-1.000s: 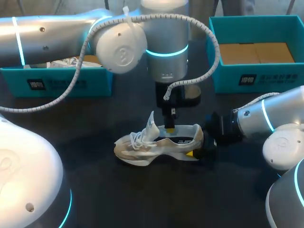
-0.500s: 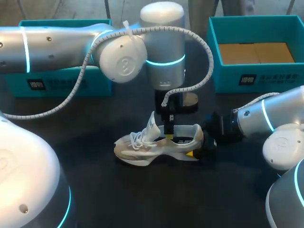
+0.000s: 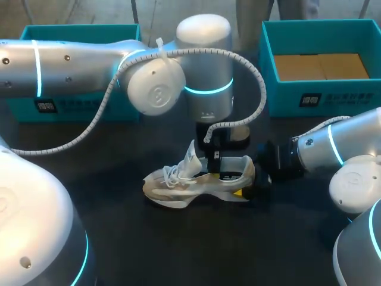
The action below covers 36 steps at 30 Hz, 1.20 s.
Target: Take the shoe out of the shoebox, open the shoe tongue, remove and reinsert the insole, then place the shoe into the shoebox
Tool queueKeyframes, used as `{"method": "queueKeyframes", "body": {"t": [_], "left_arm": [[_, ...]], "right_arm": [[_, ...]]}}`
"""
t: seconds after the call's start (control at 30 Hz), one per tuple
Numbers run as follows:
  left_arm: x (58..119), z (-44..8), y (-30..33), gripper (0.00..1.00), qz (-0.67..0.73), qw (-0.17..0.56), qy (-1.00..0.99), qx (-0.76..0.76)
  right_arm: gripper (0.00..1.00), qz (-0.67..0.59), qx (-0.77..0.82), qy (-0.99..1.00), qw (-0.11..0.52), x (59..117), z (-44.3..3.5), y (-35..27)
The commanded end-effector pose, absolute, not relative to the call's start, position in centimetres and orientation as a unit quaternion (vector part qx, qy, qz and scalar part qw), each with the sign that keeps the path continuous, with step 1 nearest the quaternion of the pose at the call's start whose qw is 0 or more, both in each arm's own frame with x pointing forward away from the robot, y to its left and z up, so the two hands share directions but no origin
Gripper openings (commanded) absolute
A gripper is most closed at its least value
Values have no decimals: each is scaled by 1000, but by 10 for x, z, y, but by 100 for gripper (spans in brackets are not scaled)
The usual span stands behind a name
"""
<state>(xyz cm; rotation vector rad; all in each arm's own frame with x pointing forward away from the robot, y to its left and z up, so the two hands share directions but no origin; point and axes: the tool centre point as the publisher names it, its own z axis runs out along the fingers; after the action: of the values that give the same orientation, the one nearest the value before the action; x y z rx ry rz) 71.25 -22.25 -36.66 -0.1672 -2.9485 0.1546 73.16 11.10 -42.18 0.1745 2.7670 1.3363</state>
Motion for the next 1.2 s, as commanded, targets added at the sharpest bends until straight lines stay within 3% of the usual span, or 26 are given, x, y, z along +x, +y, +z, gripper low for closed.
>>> {"method": "queueKeyframes", "body": {"t": [0.03, 0.57, 0.6, 0.63, 0.73, 0.87, 0.97, 1.0, 1.13, 1.2], "left_arm": [[706, -372, -223, 0, 57, 87, -993, -56], [682, -385, -220, 1, 53, 96, -992, -64], [682, -385, -221, 25, 52, 96, -992, -64], [682, -386, -221, 38, 52, 96, -992, -65], [684, -389, -221, 61, 48, 95, -992, -64], [688, -394, -222, 66, 48, 93, -992, -63], [691, -398, -223, 88, 47, 87, -993, -64], [691, -400, -223, 91, 47, 84, -993, -64], [696, -406, -222, 89, 45, 73, -995, -59], [699, -410, -221, 80, 43, 70, -995, -59]], "right_arm": [[0, 433, 57, 899, 32, 731, -424, 110], [0, 433, 57, 899, 32, 731, -424, 110], [0, 433, 57, 899, 32, 731, -424, 110], [0, 433, 57, 899, 32, 731, -424, 110], [0, 433, 57, 899, 32, 731, -424, 110], [0, 433, 57, 899, 32, 731, -424, 110], [0, 433, 57, 899, 32, 731, -424, 110], [0, 433, 57, 899, 32, 731, -424, 110], [0, 433, 57, 899, 32, 731, -424, 110], [0, 433, 57, 899, 32, 731, -424, 110]]}}
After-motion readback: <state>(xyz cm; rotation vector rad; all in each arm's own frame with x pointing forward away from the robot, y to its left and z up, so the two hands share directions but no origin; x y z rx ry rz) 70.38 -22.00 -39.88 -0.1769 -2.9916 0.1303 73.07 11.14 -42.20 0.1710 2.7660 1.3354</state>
